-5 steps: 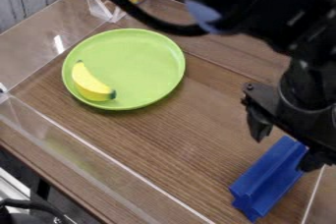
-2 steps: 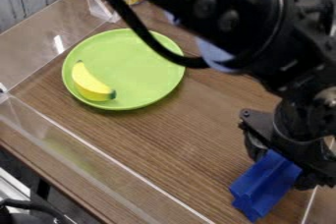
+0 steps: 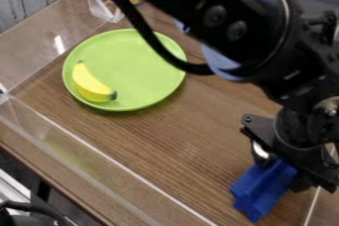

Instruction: Put the blue object in the green plate

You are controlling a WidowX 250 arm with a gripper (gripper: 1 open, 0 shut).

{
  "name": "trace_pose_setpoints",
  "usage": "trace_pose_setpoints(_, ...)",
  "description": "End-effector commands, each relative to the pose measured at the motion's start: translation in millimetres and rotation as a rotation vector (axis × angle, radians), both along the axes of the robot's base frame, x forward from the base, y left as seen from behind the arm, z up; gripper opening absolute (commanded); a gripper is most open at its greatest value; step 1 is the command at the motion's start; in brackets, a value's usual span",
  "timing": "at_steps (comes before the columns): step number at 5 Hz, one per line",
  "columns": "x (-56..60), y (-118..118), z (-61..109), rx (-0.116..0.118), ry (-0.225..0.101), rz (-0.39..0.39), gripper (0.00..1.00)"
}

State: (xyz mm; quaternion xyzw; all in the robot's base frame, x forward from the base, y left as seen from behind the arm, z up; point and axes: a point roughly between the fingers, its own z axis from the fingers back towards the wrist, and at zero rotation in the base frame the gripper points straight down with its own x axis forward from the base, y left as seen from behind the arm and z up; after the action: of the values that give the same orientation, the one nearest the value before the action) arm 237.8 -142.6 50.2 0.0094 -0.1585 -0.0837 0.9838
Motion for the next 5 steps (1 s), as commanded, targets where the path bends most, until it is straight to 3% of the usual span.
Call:
trace_pose_setpoints(1,6.7,5,20.2,0.014,0.005,0.008,0.00)
trace_pose_setpoints(2,8.5,9,33.2,0.038,0.014,0.002,0.00)
trace_pose_setpoints(3,15.1,22,65.7,0.072,0.010,0.001,0.00)
trace_pose_setpoints(4,15.3,30,78.2,0.088,0.007,-0.009,0.00)
trace_pose_setpoints(5,22.9,55,98.5,0.110,-0.018,-0.016,0.00)
